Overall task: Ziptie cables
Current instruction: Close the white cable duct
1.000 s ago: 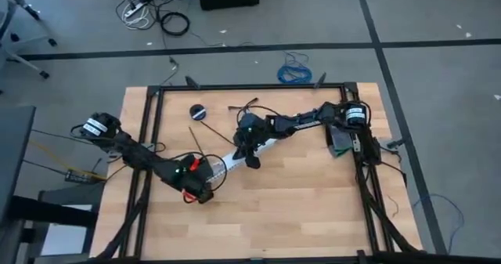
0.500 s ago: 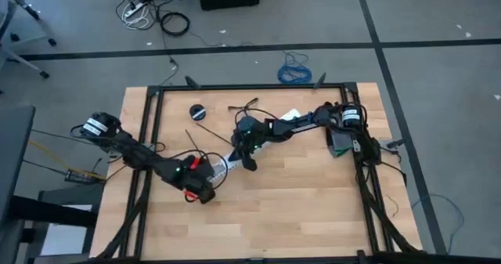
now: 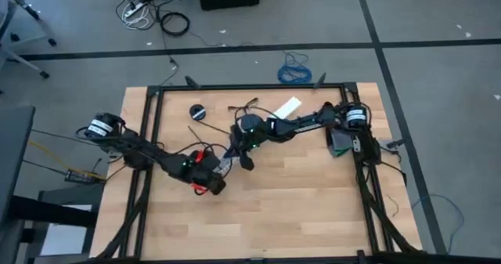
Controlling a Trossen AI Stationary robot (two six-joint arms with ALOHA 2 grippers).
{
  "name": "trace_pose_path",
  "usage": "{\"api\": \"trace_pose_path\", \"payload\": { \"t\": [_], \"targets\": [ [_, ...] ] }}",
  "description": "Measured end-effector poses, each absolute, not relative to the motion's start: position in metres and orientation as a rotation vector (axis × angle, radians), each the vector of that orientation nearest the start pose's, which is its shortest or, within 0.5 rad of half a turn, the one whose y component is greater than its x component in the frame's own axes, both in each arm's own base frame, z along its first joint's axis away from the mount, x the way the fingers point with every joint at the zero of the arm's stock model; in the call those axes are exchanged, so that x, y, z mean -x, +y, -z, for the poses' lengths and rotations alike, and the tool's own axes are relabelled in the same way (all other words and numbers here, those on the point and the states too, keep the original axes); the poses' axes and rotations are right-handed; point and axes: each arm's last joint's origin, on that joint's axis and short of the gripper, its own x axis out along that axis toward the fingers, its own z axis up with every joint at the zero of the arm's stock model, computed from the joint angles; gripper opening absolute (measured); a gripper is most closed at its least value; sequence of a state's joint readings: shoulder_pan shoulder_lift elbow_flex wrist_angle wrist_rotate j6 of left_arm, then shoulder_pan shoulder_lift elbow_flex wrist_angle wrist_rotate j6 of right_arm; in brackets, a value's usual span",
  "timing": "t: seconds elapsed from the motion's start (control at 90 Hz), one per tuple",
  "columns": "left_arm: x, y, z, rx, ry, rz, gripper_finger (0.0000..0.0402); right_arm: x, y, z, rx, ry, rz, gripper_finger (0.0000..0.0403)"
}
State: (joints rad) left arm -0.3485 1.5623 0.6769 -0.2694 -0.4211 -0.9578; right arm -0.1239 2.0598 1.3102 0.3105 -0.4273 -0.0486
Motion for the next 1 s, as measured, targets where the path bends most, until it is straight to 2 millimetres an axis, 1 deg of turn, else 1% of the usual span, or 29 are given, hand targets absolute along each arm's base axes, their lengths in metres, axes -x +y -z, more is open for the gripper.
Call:
{"api": "trace_pose_path", "payload": {
  "t": [0.122, 0.256, 0.3, 0.4, 0.489, 0.544, 0.611, 0.7, 0.844, 0.944, 1.0],
  "targets": [
    [-0.247, -0.079, -0.132, 0.351, 0.950, -0.450, 0.0264, -0.436, -0.044, -0.190, -0.042, 0.488, -0.259, 0.0000],
    [-0.250, -0.085, -0.137, 0.252, 0.969, -0.355, 0.0279, -0.418, -0.041, -0.214, -0.020, 0.594, -0.197, 0.0000],
    [-0.251, -0.086, -0.138, 0.237, 0.972, -0.342, 0.0284, -0.410, -0.039, -0.217, -0.034, 0.655, -0.196, 0.0000],
    [-0.251, -0.086, -0.139, 0.230, 0.988, -0.339, 0.0293, -0.395, -0.029, -0.215, -0.076, 0.819, -0.204, 0.0000],
    [-0.250, -0.084, -0.139, 0.283, 1.011, -0.384, 0.0295, -0.384, -0.016, -0.216, -0.122, 0.919, -0.216, 0.0000],
    [-0.249, -0.082, -0.138, 0.343, 1.011, -0.427, 0.0293, -0.378, -0.011, -0.213, -0.152, 0.998, -0.200, 0.0000],
    [-0.249, -0.081, -0.138, 0.397, 1.000, -0.461, 0.0289, -0.373, -0.007, -0.204, -0.160, 1.094, -0.126, 0.0000],
    [-0.249, -0.081, -0.138, 0.437, 0.991, -0.481, 0.0282, -0.369, -0.010, -0.197, -0.149, 1.149, -0.015, 0.0000],
    [-0.250, -0.082, -0.139, 0.489, 0.970, -0.495, 0.0273, -0.361, -0.025, -0.179, -0.207, 1.227, 0.082, 0.0000],
    [-0.252, -0.085, -0.140, 0.512, 0.961, -0.456, 0.0268, -0.360, -0.036, -0.171, -0.213, 1.233, 0.134, 0.0000],
    [-0.255, -0.088, -0.141, 0.511, 0.953, -0.398, 0.0265, -0.360, -0.043, -0.169, -0.192, 1.217, 0.187, 0.0000]
  ]
}}
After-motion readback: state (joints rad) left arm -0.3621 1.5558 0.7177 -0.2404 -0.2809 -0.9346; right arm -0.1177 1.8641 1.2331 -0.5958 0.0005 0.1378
